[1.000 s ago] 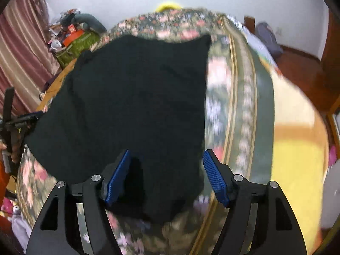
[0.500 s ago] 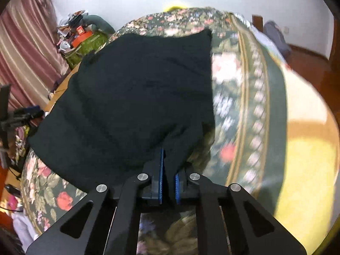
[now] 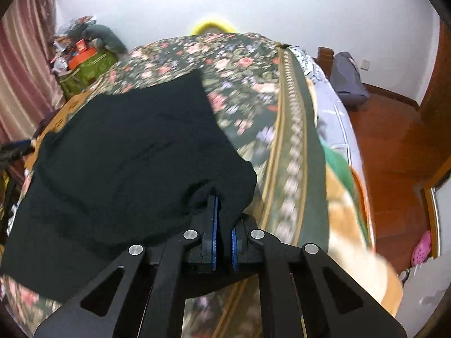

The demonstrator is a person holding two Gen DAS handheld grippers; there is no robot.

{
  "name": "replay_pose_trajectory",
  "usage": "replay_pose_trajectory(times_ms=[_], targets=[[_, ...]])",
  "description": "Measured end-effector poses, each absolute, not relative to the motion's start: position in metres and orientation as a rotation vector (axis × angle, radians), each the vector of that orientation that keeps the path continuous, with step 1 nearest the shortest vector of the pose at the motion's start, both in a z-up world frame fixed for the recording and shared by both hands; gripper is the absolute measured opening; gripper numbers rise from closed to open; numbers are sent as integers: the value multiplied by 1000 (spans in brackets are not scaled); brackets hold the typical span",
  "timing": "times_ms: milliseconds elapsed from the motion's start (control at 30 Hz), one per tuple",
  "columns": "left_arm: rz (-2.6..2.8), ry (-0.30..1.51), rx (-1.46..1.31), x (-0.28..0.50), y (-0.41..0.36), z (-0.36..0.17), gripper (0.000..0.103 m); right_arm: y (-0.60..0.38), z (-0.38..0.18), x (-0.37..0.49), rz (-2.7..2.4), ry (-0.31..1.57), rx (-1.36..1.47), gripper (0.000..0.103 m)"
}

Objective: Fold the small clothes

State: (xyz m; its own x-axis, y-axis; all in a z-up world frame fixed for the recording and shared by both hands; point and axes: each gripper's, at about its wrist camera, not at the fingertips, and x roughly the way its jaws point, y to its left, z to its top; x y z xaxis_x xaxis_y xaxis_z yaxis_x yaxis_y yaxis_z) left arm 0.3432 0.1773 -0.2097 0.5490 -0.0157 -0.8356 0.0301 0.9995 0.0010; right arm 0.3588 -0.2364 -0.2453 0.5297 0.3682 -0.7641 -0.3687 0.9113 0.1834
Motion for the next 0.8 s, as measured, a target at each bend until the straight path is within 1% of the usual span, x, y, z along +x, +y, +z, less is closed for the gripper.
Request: replay_pose_trajectory(times_ms=[133,200,233,267,300,333,367,400,467,533,800], targets=[[-93,1032,-14,363,165,-231,81,-234,-242,375,397,891,18,7],[-113,1051,-82,369,165,-240,71,-235,-241,378,395,905,28,9],[-130,1058,-108,370,164,-242,58,-235,-240,374,387,905,19,9],[-153,1059,-137,369,164,-243,44,-234,-239,370,387,906,13,11],[-158,1053,-154,367,164,-242,40,-235,-238,366,391,910,14,21],[-137,1048,-143,364,162,-240,30,-236,-236,360,390,914,13,37],[-110,1051,-129,362,162,-239,17,-238,-234,354,385,912,8,44],[-94,1062,-128,359,163,-238,14,-239,-230,344,382,896,-2,52],[-77,1076,-164,354,169,-239,10,-239,-222,332,392,880,-25,56],[-46,1094,-186,341,174,-240,9,-236,-215,316,413,873,-44,63],[10,1164,-203,266,167,-238,9,-206,-211,246,594,920,-17,64]])
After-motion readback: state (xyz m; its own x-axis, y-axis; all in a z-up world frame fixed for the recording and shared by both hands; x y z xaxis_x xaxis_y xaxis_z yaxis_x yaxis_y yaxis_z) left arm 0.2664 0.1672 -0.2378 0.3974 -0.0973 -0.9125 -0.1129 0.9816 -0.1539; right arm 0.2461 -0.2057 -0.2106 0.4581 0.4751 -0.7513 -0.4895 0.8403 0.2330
